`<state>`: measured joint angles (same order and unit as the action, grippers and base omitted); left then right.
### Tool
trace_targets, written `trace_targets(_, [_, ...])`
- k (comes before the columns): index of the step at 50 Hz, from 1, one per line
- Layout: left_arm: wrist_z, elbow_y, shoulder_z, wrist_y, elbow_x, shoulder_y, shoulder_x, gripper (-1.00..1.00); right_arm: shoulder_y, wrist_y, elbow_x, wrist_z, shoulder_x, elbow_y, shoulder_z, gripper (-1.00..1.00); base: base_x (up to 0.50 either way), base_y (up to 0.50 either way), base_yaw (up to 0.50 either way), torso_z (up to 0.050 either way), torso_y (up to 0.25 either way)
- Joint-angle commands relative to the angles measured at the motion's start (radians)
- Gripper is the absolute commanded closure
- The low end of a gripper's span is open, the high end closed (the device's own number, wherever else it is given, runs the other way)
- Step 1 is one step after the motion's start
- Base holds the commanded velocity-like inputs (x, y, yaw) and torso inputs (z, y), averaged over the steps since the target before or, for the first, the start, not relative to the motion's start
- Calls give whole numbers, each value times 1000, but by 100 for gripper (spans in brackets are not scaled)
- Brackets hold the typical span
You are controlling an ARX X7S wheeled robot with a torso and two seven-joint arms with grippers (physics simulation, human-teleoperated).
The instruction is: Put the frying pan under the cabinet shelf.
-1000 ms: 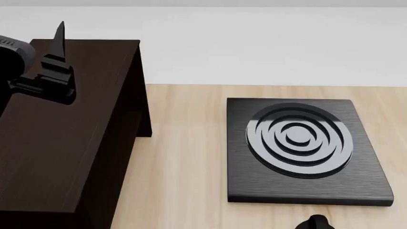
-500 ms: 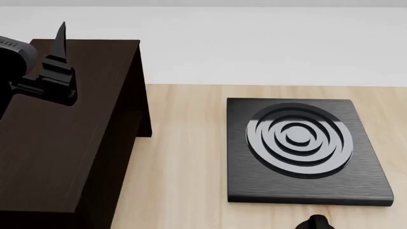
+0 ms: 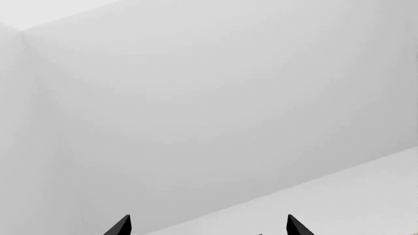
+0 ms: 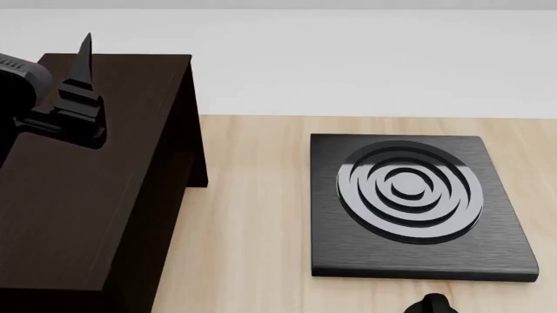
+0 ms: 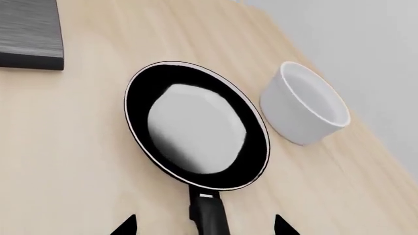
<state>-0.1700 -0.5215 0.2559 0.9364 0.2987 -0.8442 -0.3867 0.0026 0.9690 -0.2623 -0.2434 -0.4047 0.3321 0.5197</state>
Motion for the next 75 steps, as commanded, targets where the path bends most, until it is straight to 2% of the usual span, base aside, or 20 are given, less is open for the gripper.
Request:
trace_targets(1, [-2,-4,2,-1,3,4,-2,-100,-1,-38,15,9,6,-60,16,-100,0,0,0,0,0])
trace_targets(13, [-4,3,12,0,3,-8,-1,-100,-17,-25,26,1,-4,-54,73,-100,0,0,0,0,0])
trace_targets(21, [-9,-3,20,10,4,-14,4,-100,-33,-78,44,6,0,-114,113,-100,0,0,0,0,0])
trace_targets(69, [-27,-17,54,31,8,-27,8,-100,33,-206,65,47,-19,-391,72,-100,0,0,0,0,0])
trace_targets(75, [-25,-8,57,26,7,-31,4,-100,36,-152,57,46,-9,-346,64,-100,0,0,0,0,0])
